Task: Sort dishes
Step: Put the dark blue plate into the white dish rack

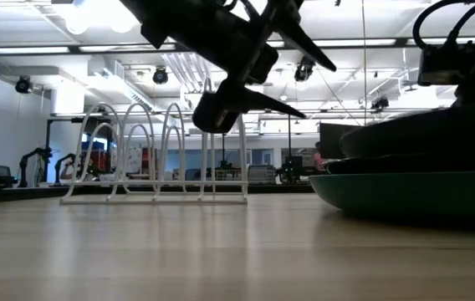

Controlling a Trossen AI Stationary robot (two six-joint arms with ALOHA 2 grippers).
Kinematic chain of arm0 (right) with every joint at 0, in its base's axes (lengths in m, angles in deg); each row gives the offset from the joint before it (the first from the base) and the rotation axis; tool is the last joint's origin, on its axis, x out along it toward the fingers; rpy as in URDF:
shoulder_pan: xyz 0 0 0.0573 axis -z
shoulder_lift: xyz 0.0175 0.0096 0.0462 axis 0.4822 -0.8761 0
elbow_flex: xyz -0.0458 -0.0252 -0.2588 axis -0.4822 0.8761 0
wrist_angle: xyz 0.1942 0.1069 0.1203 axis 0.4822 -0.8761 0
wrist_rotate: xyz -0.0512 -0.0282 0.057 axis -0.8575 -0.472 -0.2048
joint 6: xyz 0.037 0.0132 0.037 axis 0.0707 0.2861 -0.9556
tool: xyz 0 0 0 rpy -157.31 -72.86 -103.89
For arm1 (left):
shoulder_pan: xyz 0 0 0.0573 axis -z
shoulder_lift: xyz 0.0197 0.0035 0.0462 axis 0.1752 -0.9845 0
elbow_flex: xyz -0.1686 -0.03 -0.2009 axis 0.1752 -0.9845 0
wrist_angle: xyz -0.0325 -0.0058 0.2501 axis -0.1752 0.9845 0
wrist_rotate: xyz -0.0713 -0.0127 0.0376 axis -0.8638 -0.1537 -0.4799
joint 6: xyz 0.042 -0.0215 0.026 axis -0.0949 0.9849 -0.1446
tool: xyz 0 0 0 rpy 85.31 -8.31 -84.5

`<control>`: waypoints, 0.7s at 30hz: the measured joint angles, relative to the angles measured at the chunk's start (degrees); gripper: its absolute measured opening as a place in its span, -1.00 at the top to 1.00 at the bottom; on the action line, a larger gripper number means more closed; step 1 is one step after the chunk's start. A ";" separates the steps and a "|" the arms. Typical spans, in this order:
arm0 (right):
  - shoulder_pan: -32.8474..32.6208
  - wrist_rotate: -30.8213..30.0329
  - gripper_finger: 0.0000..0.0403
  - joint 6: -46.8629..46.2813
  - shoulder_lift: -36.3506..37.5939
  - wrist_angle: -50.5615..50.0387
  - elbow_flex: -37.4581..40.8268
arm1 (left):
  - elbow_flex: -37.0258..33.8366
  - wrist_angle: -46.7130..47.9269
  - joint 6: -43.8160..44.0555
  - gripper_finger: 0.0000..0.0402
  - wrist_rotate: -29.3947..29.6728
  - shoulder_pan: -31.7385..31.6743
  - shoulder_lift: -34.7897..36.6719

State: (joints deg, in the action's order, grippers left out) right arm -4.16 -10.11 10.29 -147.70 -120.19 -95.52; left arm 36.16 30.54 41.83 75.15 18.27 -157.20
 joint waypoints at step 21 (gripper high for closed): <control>0.02 -3.98 1.00 -4.92 -0.44 5.32 1.69 | 0.13 -5.05 1.92 -0.19 -2.82 -0.05 -4.81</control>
State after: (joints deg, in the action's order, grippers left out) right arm -4.14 -14.09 5.38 -148.14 -114.86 -93.83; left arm 36.29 25.48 43.76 72.33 18.22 -162.01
